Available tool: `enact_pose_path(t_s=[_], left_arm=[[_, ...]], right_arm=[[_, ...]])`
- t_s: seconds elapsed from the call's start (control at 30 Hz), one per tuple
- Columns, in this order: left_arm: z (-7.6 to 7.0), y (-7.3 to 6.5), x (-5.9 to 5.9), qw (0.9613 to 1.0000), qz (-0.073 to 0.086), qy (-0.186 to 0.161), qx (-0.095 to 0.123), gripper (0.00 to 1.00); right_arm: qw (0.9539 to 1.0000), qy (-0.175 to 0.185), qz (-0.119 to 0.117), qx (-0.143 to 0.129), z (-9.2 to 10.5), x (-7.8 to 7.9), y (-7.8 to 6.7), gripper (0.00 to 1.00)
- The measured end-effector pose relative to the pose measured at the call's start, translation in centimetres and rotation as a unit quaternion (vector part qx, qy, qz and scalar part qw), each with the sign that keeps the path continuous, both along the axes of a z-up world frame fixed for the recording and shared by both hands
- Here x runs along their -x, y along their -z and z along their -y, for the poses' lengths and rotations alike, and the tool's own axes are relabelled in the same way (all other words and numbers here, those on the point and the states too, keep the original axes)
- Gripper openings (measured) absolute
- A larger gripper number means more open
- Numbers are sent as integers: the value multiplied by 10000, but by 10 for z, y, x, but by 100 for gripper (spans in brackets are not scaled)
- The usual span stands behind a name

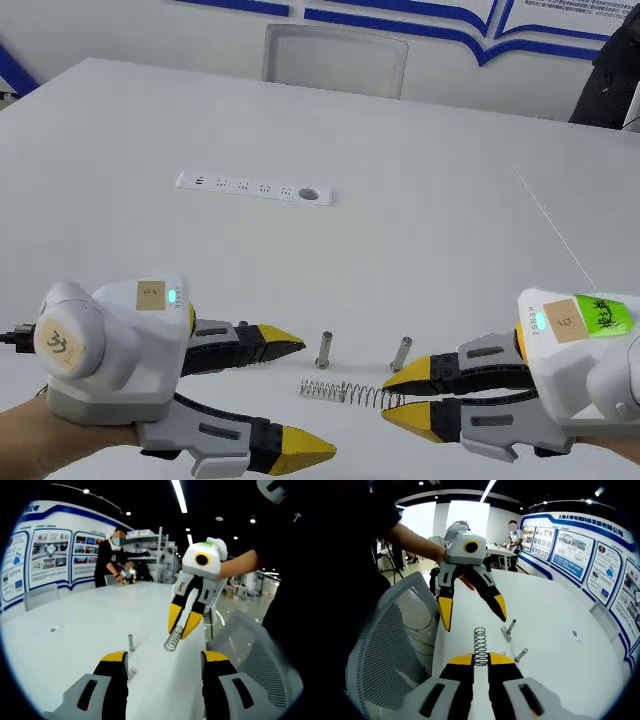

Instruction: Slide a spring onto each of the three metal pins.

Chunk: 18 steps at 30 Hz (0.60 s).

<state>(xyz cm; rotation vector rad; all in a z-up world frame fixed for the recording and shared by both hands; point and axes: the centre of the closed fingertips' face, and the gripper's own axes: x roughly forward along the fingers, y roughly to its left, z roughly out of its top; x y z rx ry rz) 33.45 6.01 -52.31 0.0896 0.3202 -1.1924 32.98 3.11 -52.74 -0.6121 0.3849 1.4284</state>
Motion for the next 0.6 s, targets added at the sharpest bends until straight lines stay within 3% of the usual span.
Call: enact_pose_path(t_s=[0.23,0.47,0.6], left_arm=[[9,-3,3,9998,77,188,10,49],[15,-3,5,9994,58,339,16,38],[17,-5,8,9990,22,433,76,26]], right_arm=[[9999,-115,7,-33,-9,3,-4,11],[9998,-194,47,-63,-15,4,-7,11],[9996,-257,38,-101,-17,6,-10,11]])
